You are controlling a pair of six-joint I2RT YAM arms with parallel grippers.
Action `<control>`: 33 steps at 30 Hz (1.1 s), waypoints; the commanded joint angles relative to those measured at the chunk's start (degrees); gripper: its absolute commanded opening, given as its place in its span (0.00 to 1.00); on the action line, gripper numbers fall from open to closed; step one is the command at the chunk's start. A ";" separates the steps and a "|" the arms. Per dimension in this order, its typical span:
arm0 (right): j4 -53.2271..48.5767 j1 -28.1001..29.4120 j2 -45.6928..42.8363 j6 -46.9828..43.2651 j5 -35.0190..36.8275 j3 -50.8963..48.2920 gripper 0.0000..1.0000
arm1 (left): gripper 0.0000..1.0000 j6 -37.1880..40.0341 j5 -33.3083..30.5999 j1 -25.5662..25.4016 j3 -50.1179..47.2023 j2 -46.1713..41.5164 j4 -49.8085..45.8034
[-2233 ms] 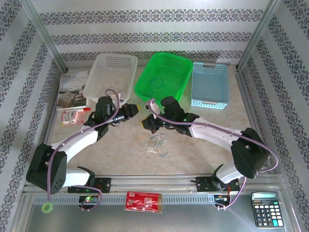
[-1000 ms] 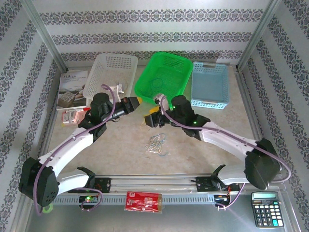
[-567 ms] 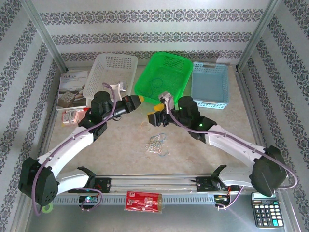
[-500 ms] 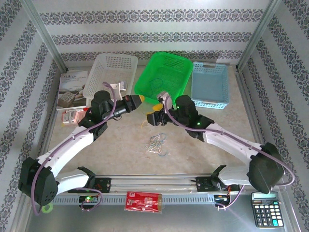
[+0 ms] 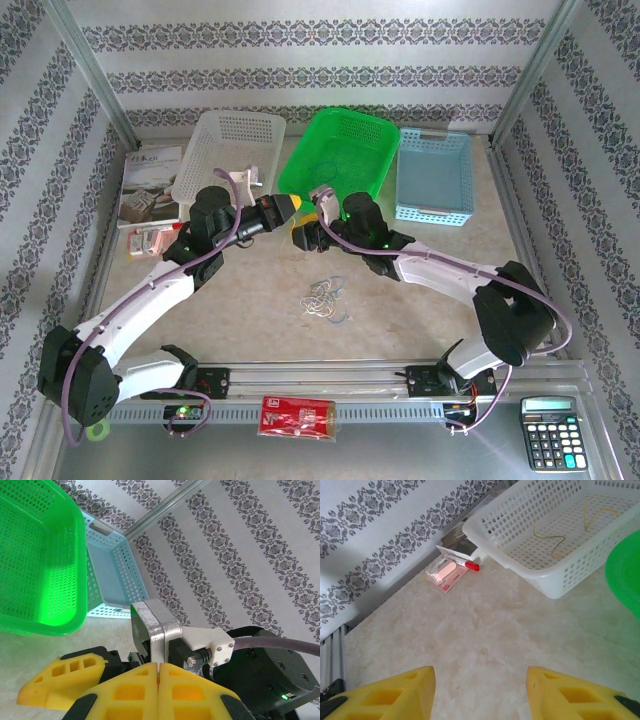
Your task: Untangle the cables
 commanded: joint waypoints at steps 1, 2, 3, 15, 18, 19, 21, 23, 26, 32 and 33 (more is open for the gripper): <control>6.68 0.86 0.32 3.19 -2.02 -1.69 0.53 | 0.00 -0.55 -0.97 -0.77 2.18 -1.02 0.77; 7.23 1.00 0.07 3.66 -2.09 -2.21 0.56 | 0.00 -0.53 -1.03 -0.81 2.20 -0.95 0.86; 7.62 1.09 -0.21 3.98 -2.07 -2.67 0.58 | 0.00 -0.52 -1.02 -0.75 2.20 -0.80 0.94; 12.19 2.39 -3.85 8.30 -0.64 -11.23 0.60 | 0.00 5.29 -5.54 -0.07 6.07 0.42 -2.28; 12.85 3.58 -4.05 8.70 -0.01 -13.25 0.60 | 0.00 7.61 -6.35 1.63 9.14 2.05 -3.89; 13.07 3.88 -4.25 8.81 0.16 -13.80 0.60 | 0.00 8.26 -6.48 2.26 10.02 2.77 -4.42; 13.07 4.26 -5.04 8.74 0.57 -15.15 0.60 | 0.00 10.19 -6.71 4.11 12.52 4.60 -5.76; 13.02 4.31 -6.17 8.69 0.99 -16.30 0.60 | 0.00 11.93 -6.96 6.20 14.73 6.72 -7.09; 11.00 4.12 -8.68 7.65 2.27 -17.49 0.60 | 0.00 14.68 -7.38 10.05 18.25 10.18 -8.32; 7.20 1.69 -13.85 7.15 3.01 -19.27 0.61 | 0.00 18.91 -7.51 17.92 27.49 20.61 -11.09; 6.80 1.02 -14.66 7.16 3.01 -19.61 0.61 | 0.00 19.67 -7.60 18.99 29.24 22.72 -11.05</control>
